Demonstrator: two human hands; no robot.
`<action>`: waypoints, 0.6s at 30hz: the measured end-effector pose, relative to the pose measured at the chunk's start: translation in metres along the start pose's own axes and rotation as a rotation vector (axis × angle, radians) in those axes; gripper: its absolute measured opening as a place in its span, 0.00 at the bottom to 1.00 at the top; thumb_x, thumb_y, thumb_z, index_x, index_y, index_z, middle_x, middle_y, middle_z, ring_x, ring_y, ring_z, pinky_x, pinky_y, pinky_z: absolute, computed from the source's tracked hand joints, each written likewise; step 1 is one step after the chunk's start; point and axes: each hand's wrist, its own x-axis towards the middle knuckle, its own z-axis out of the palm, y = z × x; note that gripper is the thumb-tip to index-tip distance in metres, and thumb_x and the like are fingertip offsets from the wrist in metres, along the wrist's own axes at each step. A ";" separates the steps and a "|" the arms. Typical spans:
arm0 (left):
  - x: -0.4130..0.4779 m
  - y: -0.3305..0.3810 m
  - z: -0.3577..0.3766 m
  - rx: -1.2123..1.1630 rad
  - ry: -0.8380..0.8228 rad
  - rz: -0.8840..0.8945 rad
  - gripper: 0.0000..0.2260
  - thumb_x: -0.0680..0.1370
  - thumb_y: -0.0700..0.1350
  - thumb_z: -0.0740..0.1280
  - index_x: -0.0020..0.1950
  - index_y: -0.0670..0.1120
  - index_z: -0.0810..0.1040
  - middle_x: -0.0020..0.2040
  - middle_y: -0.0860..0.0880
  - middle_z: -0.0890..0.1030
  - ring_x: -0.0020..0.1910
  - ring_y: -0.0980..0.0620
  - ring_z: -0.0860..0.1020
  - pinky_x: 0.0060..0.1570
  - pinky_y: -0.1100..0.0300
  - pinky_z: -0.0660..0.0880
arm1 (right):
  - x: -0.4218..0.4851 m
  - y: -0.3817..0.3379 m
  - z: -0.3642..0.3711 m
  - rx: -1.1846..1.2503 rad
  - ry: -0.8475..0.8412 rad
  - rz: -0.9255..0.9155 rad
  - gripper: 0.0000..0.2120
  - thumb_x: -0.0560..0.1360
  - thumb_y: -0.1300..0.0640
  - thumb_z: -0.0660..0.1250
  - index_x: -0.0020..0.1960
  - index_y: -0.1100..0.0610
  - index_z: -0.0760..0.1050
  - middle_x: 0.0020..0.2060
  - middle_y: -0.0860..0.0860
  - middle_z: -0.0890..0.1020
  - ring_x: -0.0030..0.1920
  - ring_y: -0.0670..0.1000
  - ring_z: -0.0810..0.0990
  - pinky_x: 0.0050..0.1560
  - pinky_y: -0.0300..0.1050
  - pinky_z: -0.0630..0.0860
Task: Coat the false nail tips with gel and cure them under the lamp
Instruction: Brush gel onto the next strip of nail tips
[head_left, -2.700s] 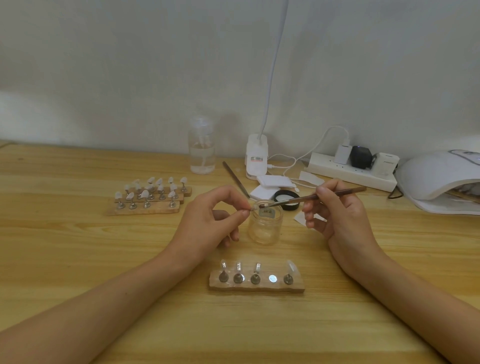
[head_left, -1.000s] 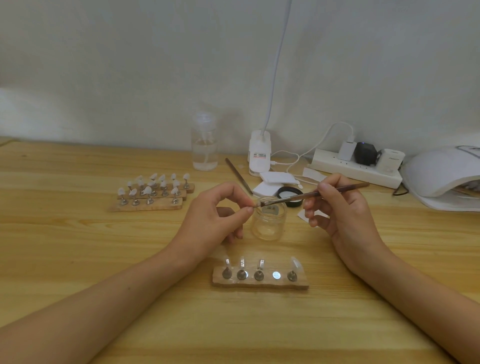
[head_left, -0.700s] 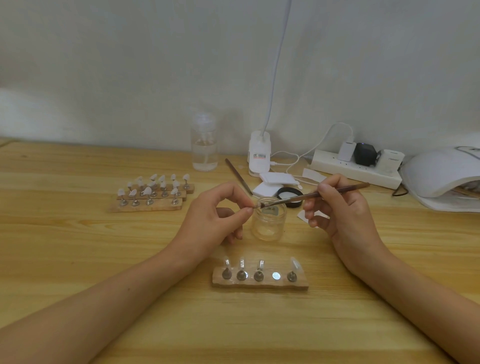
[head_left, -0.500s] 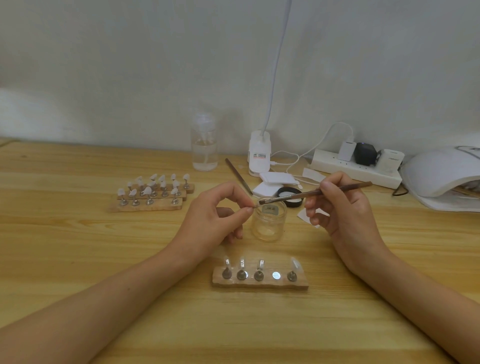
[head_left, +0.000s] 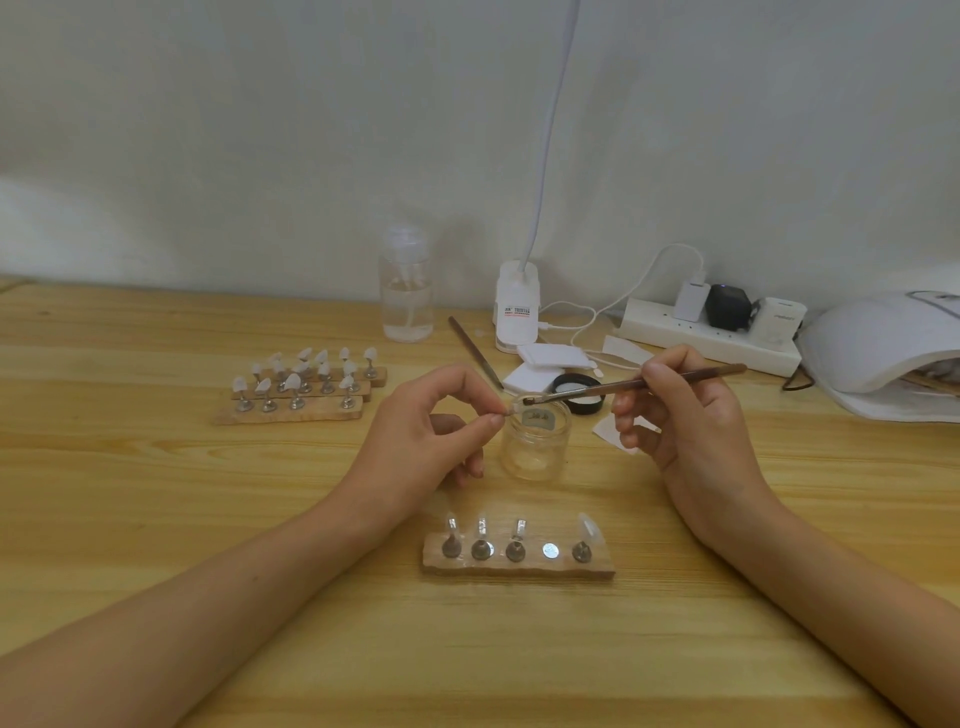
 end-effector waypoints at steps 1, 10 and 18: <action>0.000 0.000 0.000 0.001 0.000 -0.002 0.01 0.77 0.36 0.70 0.46 0.41 0.79 0.29 0.55 0.79 0.27 0.55 0.77 0.28 0.63 0.73 | 0.000 -0.001 0.000 0.014 -0.019 -0.011 0.07 0.80 0.57 0.62 0.43 0.56 0.71 0.32 0.52 0.80 0.32 0.48 0.79 0.29 0.38 0.75; 0.000 0.001 0.000 0.003 -0.002 -0.004 0.01 0.77 0.37 0.70 0.46 0.41 0.79 0.28 0.55 0.79 0.26 0.56 0.76 0.28 0.63 0.74 | 0.000 -0.002 0.001 0.005 -0.018 -0.017 0.07 0.80 0.58 0.61 0.43 0.56 0.71 0.32 0.52 0.80 0.32 0.48 0.78 0.29 0.38 0.75; -0.001 0.001 0.000 -0.001 0.000 -0.004 0.01 0.77 0.37 0.70 0.47 0.41 0.79 0.28 0.54 0.79 0.26 0.55 0.77 0.28 0.64 0.73 | 0.000 -0.001 0.000 -0.004 -0.012 -0.009 0.09 0.82 0.60 0.59 0.43 0.56 0.72 0.32 0.52 0.80 0.32 0.48 0.78 0.29 0.39 0.75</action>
